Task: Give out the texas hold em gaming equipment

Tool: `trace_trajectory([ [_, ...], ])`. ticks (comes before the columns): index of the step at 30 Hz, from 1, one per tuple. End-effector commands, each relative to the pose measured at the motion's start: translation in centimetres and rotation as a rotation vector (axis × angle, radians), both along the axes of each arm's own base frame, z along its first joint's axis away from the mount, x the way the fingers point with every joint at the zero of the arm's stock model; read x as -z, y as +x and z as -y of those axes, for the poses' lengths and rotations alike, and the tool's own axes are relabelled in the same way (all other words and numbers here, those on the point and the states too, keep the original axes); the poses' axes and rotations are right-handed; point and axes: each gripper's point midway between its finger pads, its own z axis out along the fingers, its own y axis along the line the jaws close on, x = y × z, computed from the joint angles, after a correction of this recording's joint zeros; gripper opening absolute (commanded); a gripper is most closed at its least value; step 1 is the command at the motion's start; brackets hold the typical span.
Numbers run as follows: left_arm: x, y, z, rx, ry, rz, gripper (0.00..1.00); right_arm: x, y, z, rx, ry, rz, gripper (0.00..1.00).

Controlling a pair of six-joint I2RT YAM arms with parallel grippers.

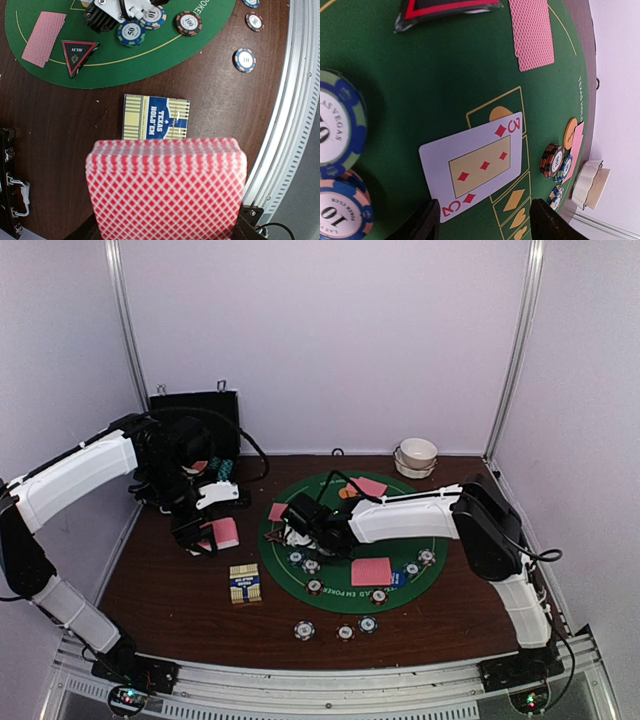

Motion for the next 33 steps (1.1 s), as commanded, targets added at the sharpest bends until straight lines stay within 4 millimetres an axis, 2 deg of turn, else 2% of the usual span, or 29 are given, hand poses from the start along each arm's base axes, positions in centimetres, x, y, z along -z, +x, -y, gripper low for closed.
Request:
trace_trajectory([
  [1,-1.2,0.5,0.5,0.005,-0.04,0.023,0.0,1.1,0.4,1.3,0.035,0.002,-0.03,0.63],
  [9,-1.1,0.5,0.7,0.007,-0.043,0.016,0.0,2.5,-0.1,2.2,0.051,-0.004,-0.063,0.65],
  [16,-1.1,0.5,0.6,0.007,-0.04,0.018,0.0,3.3,0.5,3.6,0.082,-0.012,-0.071,0.65],
  [21,-1.0,0.5,0.8,0.007,-0.045,0.009,0.0,3.3,1.2,3.6,0.093,-0.004,-0.05,0.65],
  [24,-1.0,0.6,0.8,0.006,-0.044,0.011,0.0,1.8,1.2,3.1,0.1,0.04,-0.05,0.65],
  [27,-1.0,0.6,0.7,0.006,-0.038,0.015,0.0,-0.5,0.8,2.7,0.106,0.112,-0.055,0.65],
  [31,-1.0,0.7,0.8,0.006,-0.042,0.012,0.0,-3.1,-0.2,2.7,0.114,0.196,-0.062,0.65],
  [33,-1.0,0.7,0.8,0.006,-0.043,0.011,0.0,-3.6,-0.8,2.7,0.109,0.222,-0.071,0.65],
])
